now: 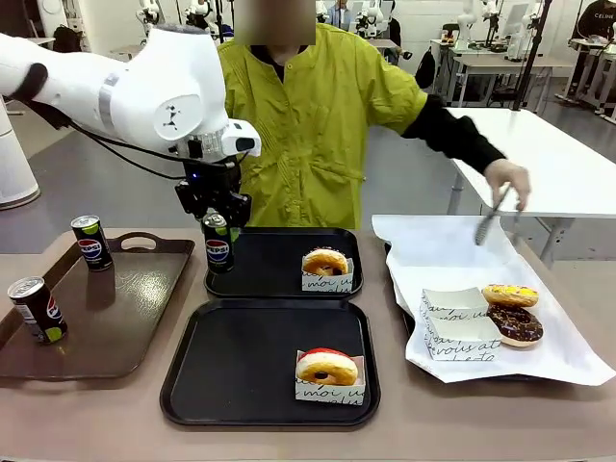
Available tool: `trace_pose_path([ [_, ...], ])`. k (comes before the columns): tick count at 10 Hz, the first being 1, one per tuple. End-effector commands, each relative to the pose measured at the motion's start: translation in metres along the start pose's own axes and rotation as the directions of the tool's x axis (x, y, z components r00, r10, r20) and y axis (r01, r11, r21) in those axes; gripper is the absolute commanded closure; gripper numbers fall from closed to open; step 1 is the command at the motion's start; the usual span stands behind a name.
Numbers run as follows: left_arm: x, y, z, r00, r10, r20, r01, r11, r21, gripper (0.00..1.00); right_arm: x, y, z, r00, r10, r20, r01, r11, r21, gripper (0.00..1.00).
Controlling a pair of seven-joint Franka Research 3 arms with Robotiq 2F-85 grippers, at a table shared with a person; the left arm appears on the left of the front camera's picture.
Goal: Set up donuts and drinks on trays.
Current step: Pick up one Pepsi coke and place it on the Flat Tray.
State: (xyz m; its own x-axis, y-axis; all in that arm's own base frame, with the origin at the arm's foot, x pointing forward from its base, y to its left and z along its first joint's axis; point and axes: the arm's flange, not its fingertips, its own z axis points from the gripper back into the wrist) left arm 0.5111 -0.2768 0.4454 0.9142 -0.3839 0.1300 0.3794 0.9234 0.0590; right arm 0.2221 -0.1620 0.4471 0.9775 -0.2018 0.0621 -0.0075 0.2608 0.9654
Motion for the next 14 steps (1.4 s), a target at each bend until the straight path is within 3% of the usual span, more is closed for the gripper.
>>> trace_pose_path([
  [1, 0.027, -0.006, -0.026, 0.999, -0.036, 0.007, 0.036, 0.999, -0.018, 0.42, -0.001, -0.001, -0.001, 1.000, 0.003, 0.000, -0.003, 1.000, 0.007, 0.00],
  [3, 0.049, -0.003, -0.044, 0.999, -0.039, 0.004, 0.039, 0.998, -0.048, 0.42, -0.001, -0.001, -0.001, 1.000, 0.003, 0.000, -0.003, 1.000, 0.007, 0.00],
  [5, 0.049, 0.001, -0.054, 0.999, -0.030, 0.019, 0.031, 0.998, -0.055, 0.42, -0.001, -0.001, -0.001, 1.000, 0.003, 0.000, -0.003, 1.000, 0.007, 0.00],
  [6, 0.050, 0.002, -0.054, 0.999, -0.042, 0.018, 0.043, 0.997, -0.059, 0.00, -0.001, -0.001, -0.001, 1.000, 0.003, 0.000, -0.003, 1.000, 0.007, 0.00],
  [8, 0.046, 0.002, -0.042, 0.998, -0.053, 0.021, 0.055, 0.997, -0.056, 0.00, -0.001, -0.001, -0.001, 1.000, 0.003, 0.000, -0.003, 1.000, 0.007, 0.00],
  [9, 0.040, -0.001, -0.029, 0.996, -0.085, 0.029, 0.086, 0.995, -0.047, 0.19, -0.001, -0.001, -0.001, 1.000, 0.003, 0.000, -0.003, 1.000, 0.007, 0.00],
  [11, 0.021, -0.004, 0.005, 0.993, -0.113, 0.045, 0.115, 0.993, -0.032, 0.00, -0.001, -0.001, -0.001, 1.000, 0.003, 0.000, -0.003, 1.000, 0.007, 0.00],
  [14, -0.019, -0.001, 0.039, 0.999, -0.024, 0.040, 0.022, 0.998, 0.056, 0.00, -0.001, -0.001, -0.001, 1.000, 0.003, 0.000, -0.003, 1.000, 0.007, 0.00],
])
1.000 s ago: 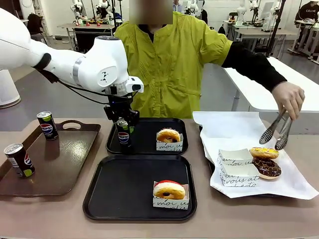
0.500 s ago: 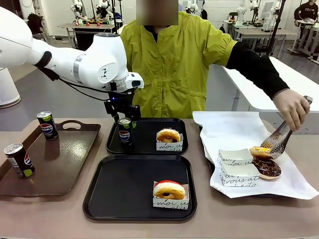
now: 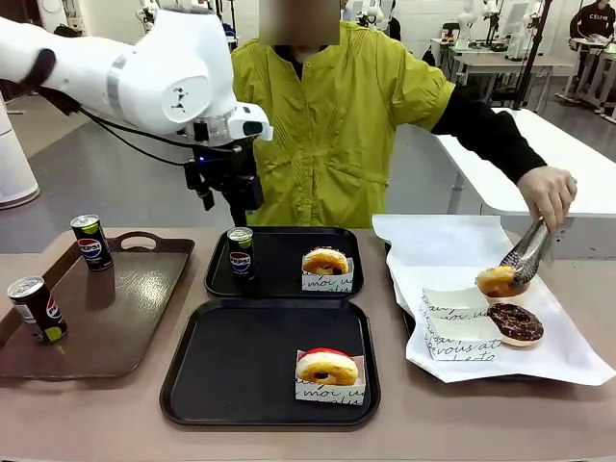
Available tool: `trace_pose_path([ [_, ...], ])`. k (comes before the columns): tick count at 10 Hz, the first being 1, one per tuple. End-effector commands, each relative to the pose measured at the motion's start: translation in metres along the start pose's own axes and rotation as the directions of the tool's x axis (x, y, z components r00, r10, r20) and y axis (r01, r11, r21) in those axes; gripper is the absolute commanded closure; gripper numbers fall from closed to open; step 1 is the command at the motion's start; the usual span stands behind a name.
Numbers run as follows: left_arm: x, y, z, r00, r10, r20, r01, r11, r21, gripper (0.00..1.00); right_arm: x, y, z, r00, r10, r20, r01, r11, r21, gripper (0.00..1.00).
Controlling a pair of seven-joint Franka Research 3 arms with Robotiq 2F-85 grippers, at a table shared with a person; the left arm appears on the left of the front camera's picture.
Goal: Set up donuts and drinks on trays.
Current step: Pick up one Pepsi coke and place it on the Flat Tray, then pick up one Pepsi coke from the Handle tray and place it on the Flat Tray without a Pepsi coke.
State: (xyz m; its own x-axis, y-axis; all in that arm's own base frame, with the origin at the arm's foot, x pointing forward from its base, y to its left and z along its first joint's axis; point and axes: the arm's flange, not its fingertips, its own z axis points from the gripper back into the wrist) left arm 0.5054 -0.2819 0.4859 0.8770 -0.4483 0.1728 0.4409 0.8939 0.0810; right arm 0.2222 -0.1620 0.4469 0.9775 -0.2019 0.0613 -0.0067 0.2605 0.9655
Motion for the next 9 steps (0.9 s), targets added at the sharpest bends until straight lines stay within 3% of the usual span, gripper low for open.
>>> trace_pose_path([
  [1, -0.032, 0.002, 0.001, 0.997, 0.078, -0.014, -0.077, 0.995, 0.065, 0.00, -0.001, 0.000, -0.001, 1.000, 0.004, 0.000, -0.004, 1.000, 0.007, 0.00],
  [2, -0.032, 0.003, -0.001, 0.997, 0.061, -0.045, -0.059, 0.997, 0.055, 0.00, -0.001, 0.000, -0.001, 1.000, 0.004, 0.000, -0.004, 1.000, 0.007, 0.00],
  [3, -0.015, 0.002, 0.007, 1.000, 0.029, -0.008, -0.029, 0.999, 0.020, 0.00, -0.001, 0.000, -0.001, 1.000, 0.004, 0.000, -0.004, 1.000, 0.007, 0.00],
  [9, -0.018, 0.001, 0.006, 0.999, 0.040, -0.017, -0.040, 0.999, 0.024, 0.00, -0.001, 0.000, -0.001, 1.000, 0.004, 0.000, -0.004, 1.000, 0.007, 0.00],
])
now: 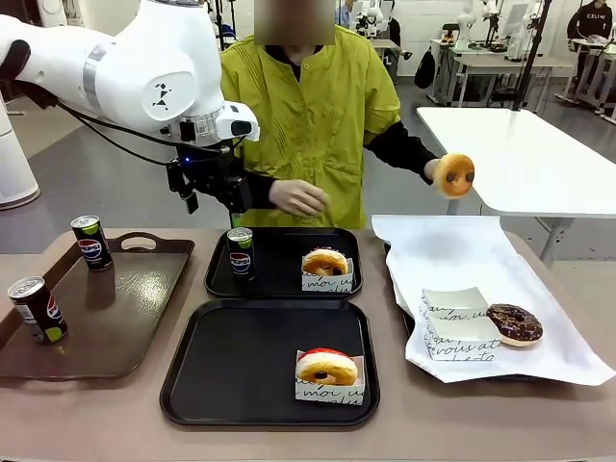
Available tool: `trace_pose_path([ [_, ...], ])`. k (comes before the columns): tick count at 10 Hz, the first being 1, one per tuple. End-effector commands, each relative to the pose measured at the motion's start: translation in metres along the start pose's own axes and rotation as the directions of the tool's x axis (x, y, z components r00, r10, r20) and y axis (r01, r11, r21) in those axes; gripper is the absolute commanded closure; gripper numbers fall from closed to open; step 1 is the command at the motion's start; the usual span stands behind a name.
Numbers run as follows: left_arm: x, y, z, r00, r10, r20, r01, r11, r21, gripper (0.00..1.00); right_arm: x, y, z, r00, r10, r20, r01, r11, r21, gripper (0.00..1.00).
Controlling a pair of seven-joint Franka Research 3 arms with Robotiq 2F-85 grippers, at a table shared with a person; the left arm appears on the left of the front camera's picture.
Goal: Set up donuts and drinks on trays.
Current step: Pick up one Pepsi coke from the Handle tray and place it on the Flat Tray without a Pepsi coke.
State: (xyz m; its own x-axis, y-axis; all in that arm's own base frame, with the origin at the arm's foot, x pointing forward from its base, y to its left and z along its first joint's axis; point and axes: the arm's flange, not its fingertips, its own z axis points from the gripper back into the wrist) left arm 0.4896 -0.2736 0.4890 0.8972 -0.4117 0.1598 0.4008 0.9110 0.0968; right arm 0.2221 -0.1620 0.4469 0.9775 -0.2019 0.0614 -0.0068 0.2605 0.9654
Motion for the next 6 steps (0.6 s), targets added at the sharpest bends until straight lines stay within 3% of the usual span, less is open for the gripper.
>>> trace_pose_path([
  [1, -0.008, 0.042, 0.022, 0.995, 0.100, -0.004, -0.100, 0.995, -0.015, 0.00, -0.001, 0.000, -0.001, 1.000, 0.004, 0.000, -0.004, 1.000, 0.007, 0.00],
  [3, -0.060, 0.108, 0.057, 0.966, 0.257, -0.005, -0.257, 0.965, -0.044, 0.00, -0.001, 0.000, -0.001, 1.000, 0.004, 0.000, -0.004, 1.000, 0.007, 0.00],
  [6, -0.081, 0.197, 0.053, 0.920, 0.390, -0.047, -0.393, 0.915, -0.096, 0.00, -0.001, 0.000, -0.001, 1.000, 0.004, 0.000, -0.004, 1.000, 0.007, 0.00],
])
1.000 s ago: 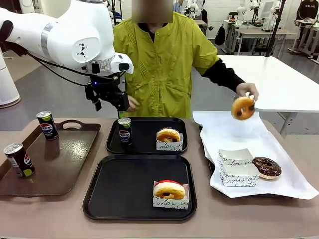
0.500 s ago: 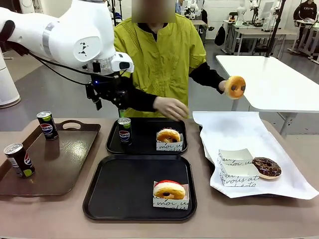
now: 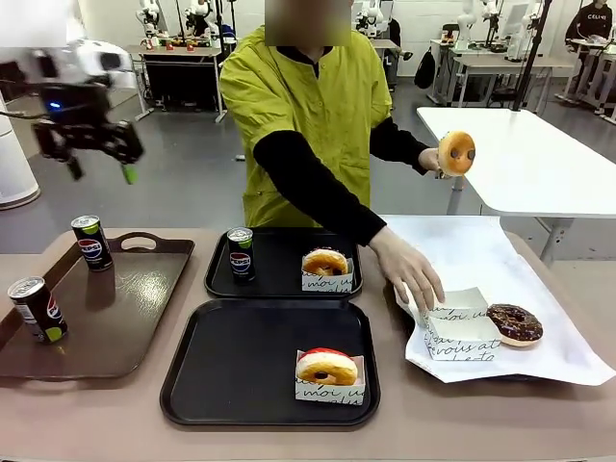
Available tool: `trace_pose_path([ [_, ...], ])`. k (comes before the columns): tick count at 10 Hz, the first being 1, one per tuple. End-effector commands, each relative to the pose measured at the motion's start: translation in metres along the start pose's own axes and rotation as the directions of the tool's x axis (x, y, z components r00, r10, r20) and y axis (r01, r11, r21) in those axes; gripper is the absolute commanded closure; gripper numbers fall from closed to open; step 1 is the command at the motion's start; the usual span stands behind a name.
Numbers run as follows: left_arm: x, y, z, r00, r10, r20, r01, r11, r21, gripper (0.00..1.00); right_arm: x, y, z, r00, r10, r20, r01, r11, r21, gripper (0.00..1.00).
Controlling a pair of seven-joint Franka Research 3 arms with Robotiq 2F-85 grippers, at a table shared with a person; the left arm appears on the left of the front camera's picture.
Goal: Set up donuts and drinks on trays.
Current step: Pick up one Pepsi coke from the Handle tray and place it on the Flat Tray without a Pepsi coke.
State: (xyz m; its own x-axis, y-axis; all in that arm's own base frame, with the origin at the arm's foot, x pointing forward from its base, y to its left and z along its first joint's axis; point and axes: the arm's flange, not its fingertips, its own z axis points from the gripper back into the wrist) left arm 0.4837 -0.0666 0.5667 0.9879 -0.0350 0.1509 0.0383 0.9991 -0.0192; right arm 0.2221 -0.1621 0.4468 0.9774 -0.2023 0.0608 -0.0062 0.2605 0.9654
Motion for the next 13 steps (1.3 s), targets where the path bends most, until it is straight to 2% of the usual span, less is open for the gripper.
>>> trace_pose_path([
  [1, 0.005, 0.027, -0.030, 0.999, 0.031, -0.029, -0.033, 0.996, -0.082, 0.00, -0.001, 0.000, -0.001, 1.000, 0.005, 0.000, -0.005, 1.000, 0.007, 0.00],
  [2, 0.018, 0.044, -0.040, 0.999, 0.021, -0.039, -0.026, 0.993, -0.115, 0.00, -0.001, 0.000, -0.001, 1.000, 0.005, 0.000, -0.005, 1.000, 0.007, 0.00],
  [4, 0.010, 0.062, -0.051, 0.999, 0.030, -0.029, -0.034, 0.990, -0.137, 0.00, -0.001, 0.000, -0.001, 1.000, 0.005, 0.000, -0.005, 1.000, 0.007, 0.00],
  [5, 0.019, 0.046, -0.046, 1.000, -0.016, -0.026, 0.013, 0.992, -0.126, 0.00, -0.001, 0.000, -0.001, 1.000, 0.005, 0.000, -0.005, 1.000, 0.007, 0.00],
  [6, 0.015, 0.062, -0.052, 0.997, 0.048, -0.054, -0.053, 0.994, -0.100, 0.00, -0.001, 0.000, -0.001, 1.000, 0.005, 0.000, -0.005, 1.000, 0.007, 0.00],
  [10, 0.017, 0.059, -0.054, 0.998, 0.033, -0.052, -0.038, 0.994, -0.103, 0.00, -0.001, 0.000, -0.001, 1.000, 0.005, 0.000, -0.005, 1.000, 0.007, 0.00],
  [11, 0.039, 0.069, -0.063, 0.997, 0.046, -0.061, -0.049, 0.997, -0.052, 0.00, -0.001, 0.000, -0.001, 1.000, 0.005, 0.000, -0.005, 1.000, 0.007, 0.00],
  [13, 0.059, 0.085, -0.083, 0.995, 0.076, -0.068, -0.077, 0.997, -0.015, 0.00, -0.001, 0.000, -0.001, 1.000, 0.005, 0.000, -0.005, 1.000, 0.007, 0.00],
])
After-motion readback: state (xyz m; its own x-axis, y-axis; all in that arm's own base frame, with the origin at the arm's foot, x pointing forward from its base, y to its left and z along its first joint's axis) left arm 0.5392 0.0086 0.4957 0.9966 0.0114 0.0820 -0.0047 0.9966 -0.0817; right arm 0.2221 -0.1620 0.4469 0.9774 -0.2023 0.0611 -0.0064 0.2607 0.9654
